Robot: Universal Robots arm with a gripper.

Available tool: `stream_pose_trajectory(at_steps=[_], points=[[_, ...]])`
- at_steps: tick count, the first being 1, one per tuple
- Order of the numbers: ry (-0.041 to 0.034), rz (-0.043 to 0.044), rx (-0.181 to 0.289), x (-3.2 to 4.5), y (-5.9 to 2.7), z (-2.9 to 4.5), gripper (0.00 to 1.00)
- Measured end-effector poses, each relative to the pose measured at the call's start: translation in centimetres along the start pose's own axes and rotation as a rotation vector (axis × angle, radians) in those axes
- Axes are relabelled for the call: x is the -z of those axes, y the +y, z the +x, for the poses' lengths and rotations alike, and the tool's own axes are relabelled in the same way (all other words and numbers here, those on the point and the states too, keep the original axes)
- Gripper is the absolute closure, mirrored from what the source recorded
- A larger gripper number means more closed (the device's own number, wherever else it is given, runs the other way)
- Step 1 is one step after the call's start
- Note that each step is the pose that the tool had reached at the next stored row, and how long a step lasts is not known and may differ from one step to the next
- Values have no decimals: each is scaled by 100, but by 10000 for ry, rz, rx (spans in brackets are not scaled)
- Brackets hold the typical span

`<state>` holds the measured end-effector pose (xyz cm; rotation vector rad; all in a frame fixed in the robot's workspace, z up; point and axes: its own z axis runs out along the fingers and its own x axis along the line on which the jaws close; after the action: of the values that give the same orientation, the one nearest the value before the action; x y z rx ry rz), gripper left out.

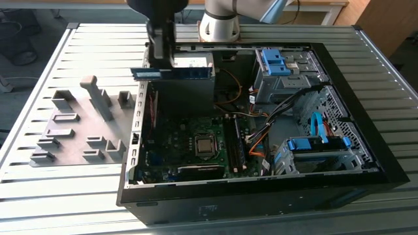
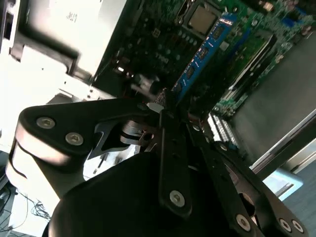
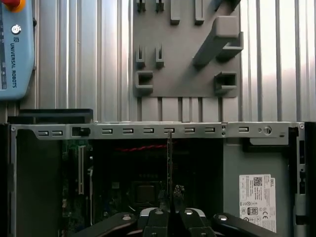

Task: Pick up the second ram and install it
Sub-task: 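Pick up the second ram and move it above second insertion slot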

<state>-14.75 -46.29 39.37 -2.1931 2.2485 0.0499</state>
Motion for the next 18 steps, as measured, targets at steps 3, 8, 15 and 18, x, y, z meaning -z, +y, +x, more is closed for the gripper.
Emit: stream_pose_trajectory(at_steps=[3, 8, 15, 18], points=[[0, 0, -1, -28, -139, -3, 86], [0, 1, 0, -77, -370, -7, 86], [0, 0, 0, -117, -691, -15, 86], [0, 0, 1, -114, -767, -16, 86]])
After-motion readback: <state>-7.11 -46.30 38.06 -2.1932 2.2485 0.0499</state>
